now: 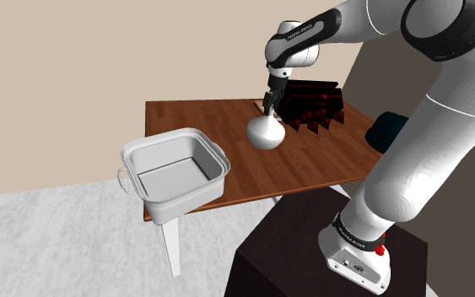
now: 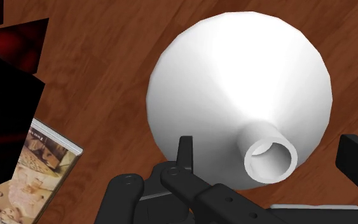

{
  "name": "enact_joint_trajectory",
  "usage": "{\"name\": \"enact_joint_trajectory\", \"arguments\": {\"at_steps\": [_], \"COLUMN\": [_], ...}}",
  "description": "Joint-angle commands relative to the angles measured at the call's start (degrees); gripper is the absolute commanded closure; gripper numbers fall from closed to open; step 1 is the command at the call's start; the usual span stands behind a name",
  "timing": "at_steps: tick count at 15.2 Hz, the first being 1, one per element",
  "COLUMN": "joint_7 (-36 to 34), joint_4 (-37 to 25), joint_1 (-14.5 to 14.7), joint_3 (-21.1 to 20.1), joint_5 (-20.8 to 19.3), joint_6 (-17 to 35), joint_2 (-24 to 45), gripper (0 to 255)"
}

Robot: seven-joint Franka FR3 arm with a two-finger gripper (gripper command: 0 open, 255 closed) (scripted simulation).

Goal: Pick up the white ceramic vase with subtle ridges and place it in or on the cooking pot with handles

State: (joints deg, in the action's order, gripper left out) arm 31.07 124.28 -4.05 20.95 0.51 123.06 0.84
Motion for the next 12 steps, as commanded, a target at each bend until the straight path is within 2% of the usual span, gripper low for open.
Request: {"name": "enact_joint_trajectory", "arguments": {"at_steps": [1,2,12], "joint_7": [0.0,0.0,-0.13], "joint_4": [0.02,0.02,-0.36], "joint_1": [0.0,0.0,0.02], "joint_3": [0.0,0.0,-0.01], "joint_5": [0.0,0.0,-0.17], "joint_6": [0.01,0.02,-0.73], "joint_2": [-0.01,-0.01,-0.4], "gripper": [0,255,255]}}
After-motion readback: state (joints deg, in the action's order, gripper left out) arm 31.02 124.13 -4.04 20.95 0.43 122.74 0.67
